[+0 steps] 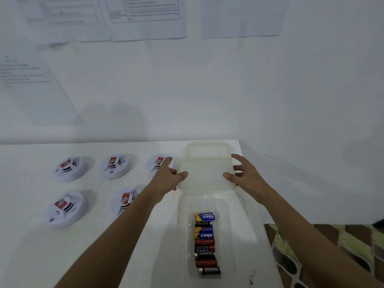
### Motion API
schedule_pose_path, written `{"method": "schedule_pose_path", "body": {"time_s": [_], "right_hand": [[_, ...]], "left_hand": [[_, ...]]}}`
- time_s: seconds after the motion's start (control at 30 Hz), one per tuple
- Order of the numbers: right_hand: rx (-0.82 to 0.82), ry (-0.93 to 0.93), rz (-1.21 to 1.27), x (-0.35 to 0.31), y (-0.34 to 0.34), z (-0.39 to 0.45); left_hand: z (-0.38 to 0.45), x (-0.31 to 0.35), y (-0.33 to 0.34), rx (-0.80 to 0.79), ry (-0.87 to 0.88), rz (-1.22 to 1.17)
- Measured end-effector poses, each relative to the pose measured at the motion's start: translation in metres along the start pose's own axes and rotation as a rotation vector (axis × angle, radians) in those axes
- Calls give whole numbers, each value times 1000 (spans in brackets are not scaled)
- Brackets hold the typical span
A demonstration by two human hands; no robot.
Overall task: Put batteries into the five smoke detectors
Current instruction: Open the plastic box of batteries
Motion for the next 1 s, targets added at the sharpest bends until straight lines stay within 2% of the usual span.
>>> {"method": "schedule_pose_path", "body": {"time_s": [0.23, 0.37, 0.7, 0.9, 1.0], "right_hand": [[-122, 37, 1, 5, 2, 9], [-135, 83, 88, 12, 1, 9], [-197, 132, 205, 12, 6, 6], [-212, 94, 90, 6, 2, 6], [-161, 71, -109, 0, -2, 5]], "left_hand": [[0, -4, 4, -111, 12, 64], [2, 2, 1, -14, 63, 52], [0, 5, 3, -75, 46, 96], [-1, 2, 2, -84, 22, 76], [-2, 7, -1, -23, 31, 77]]}}
Point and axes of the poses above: each hand's wrist, its own z-axis towards the middle knuckle, its own y-axis out of the palm, x = y × z, the point moved 5 cm from there along z, towards the middle knuckle, and after that the axes turned 9 degrees about -y, right-handed, at the moved point
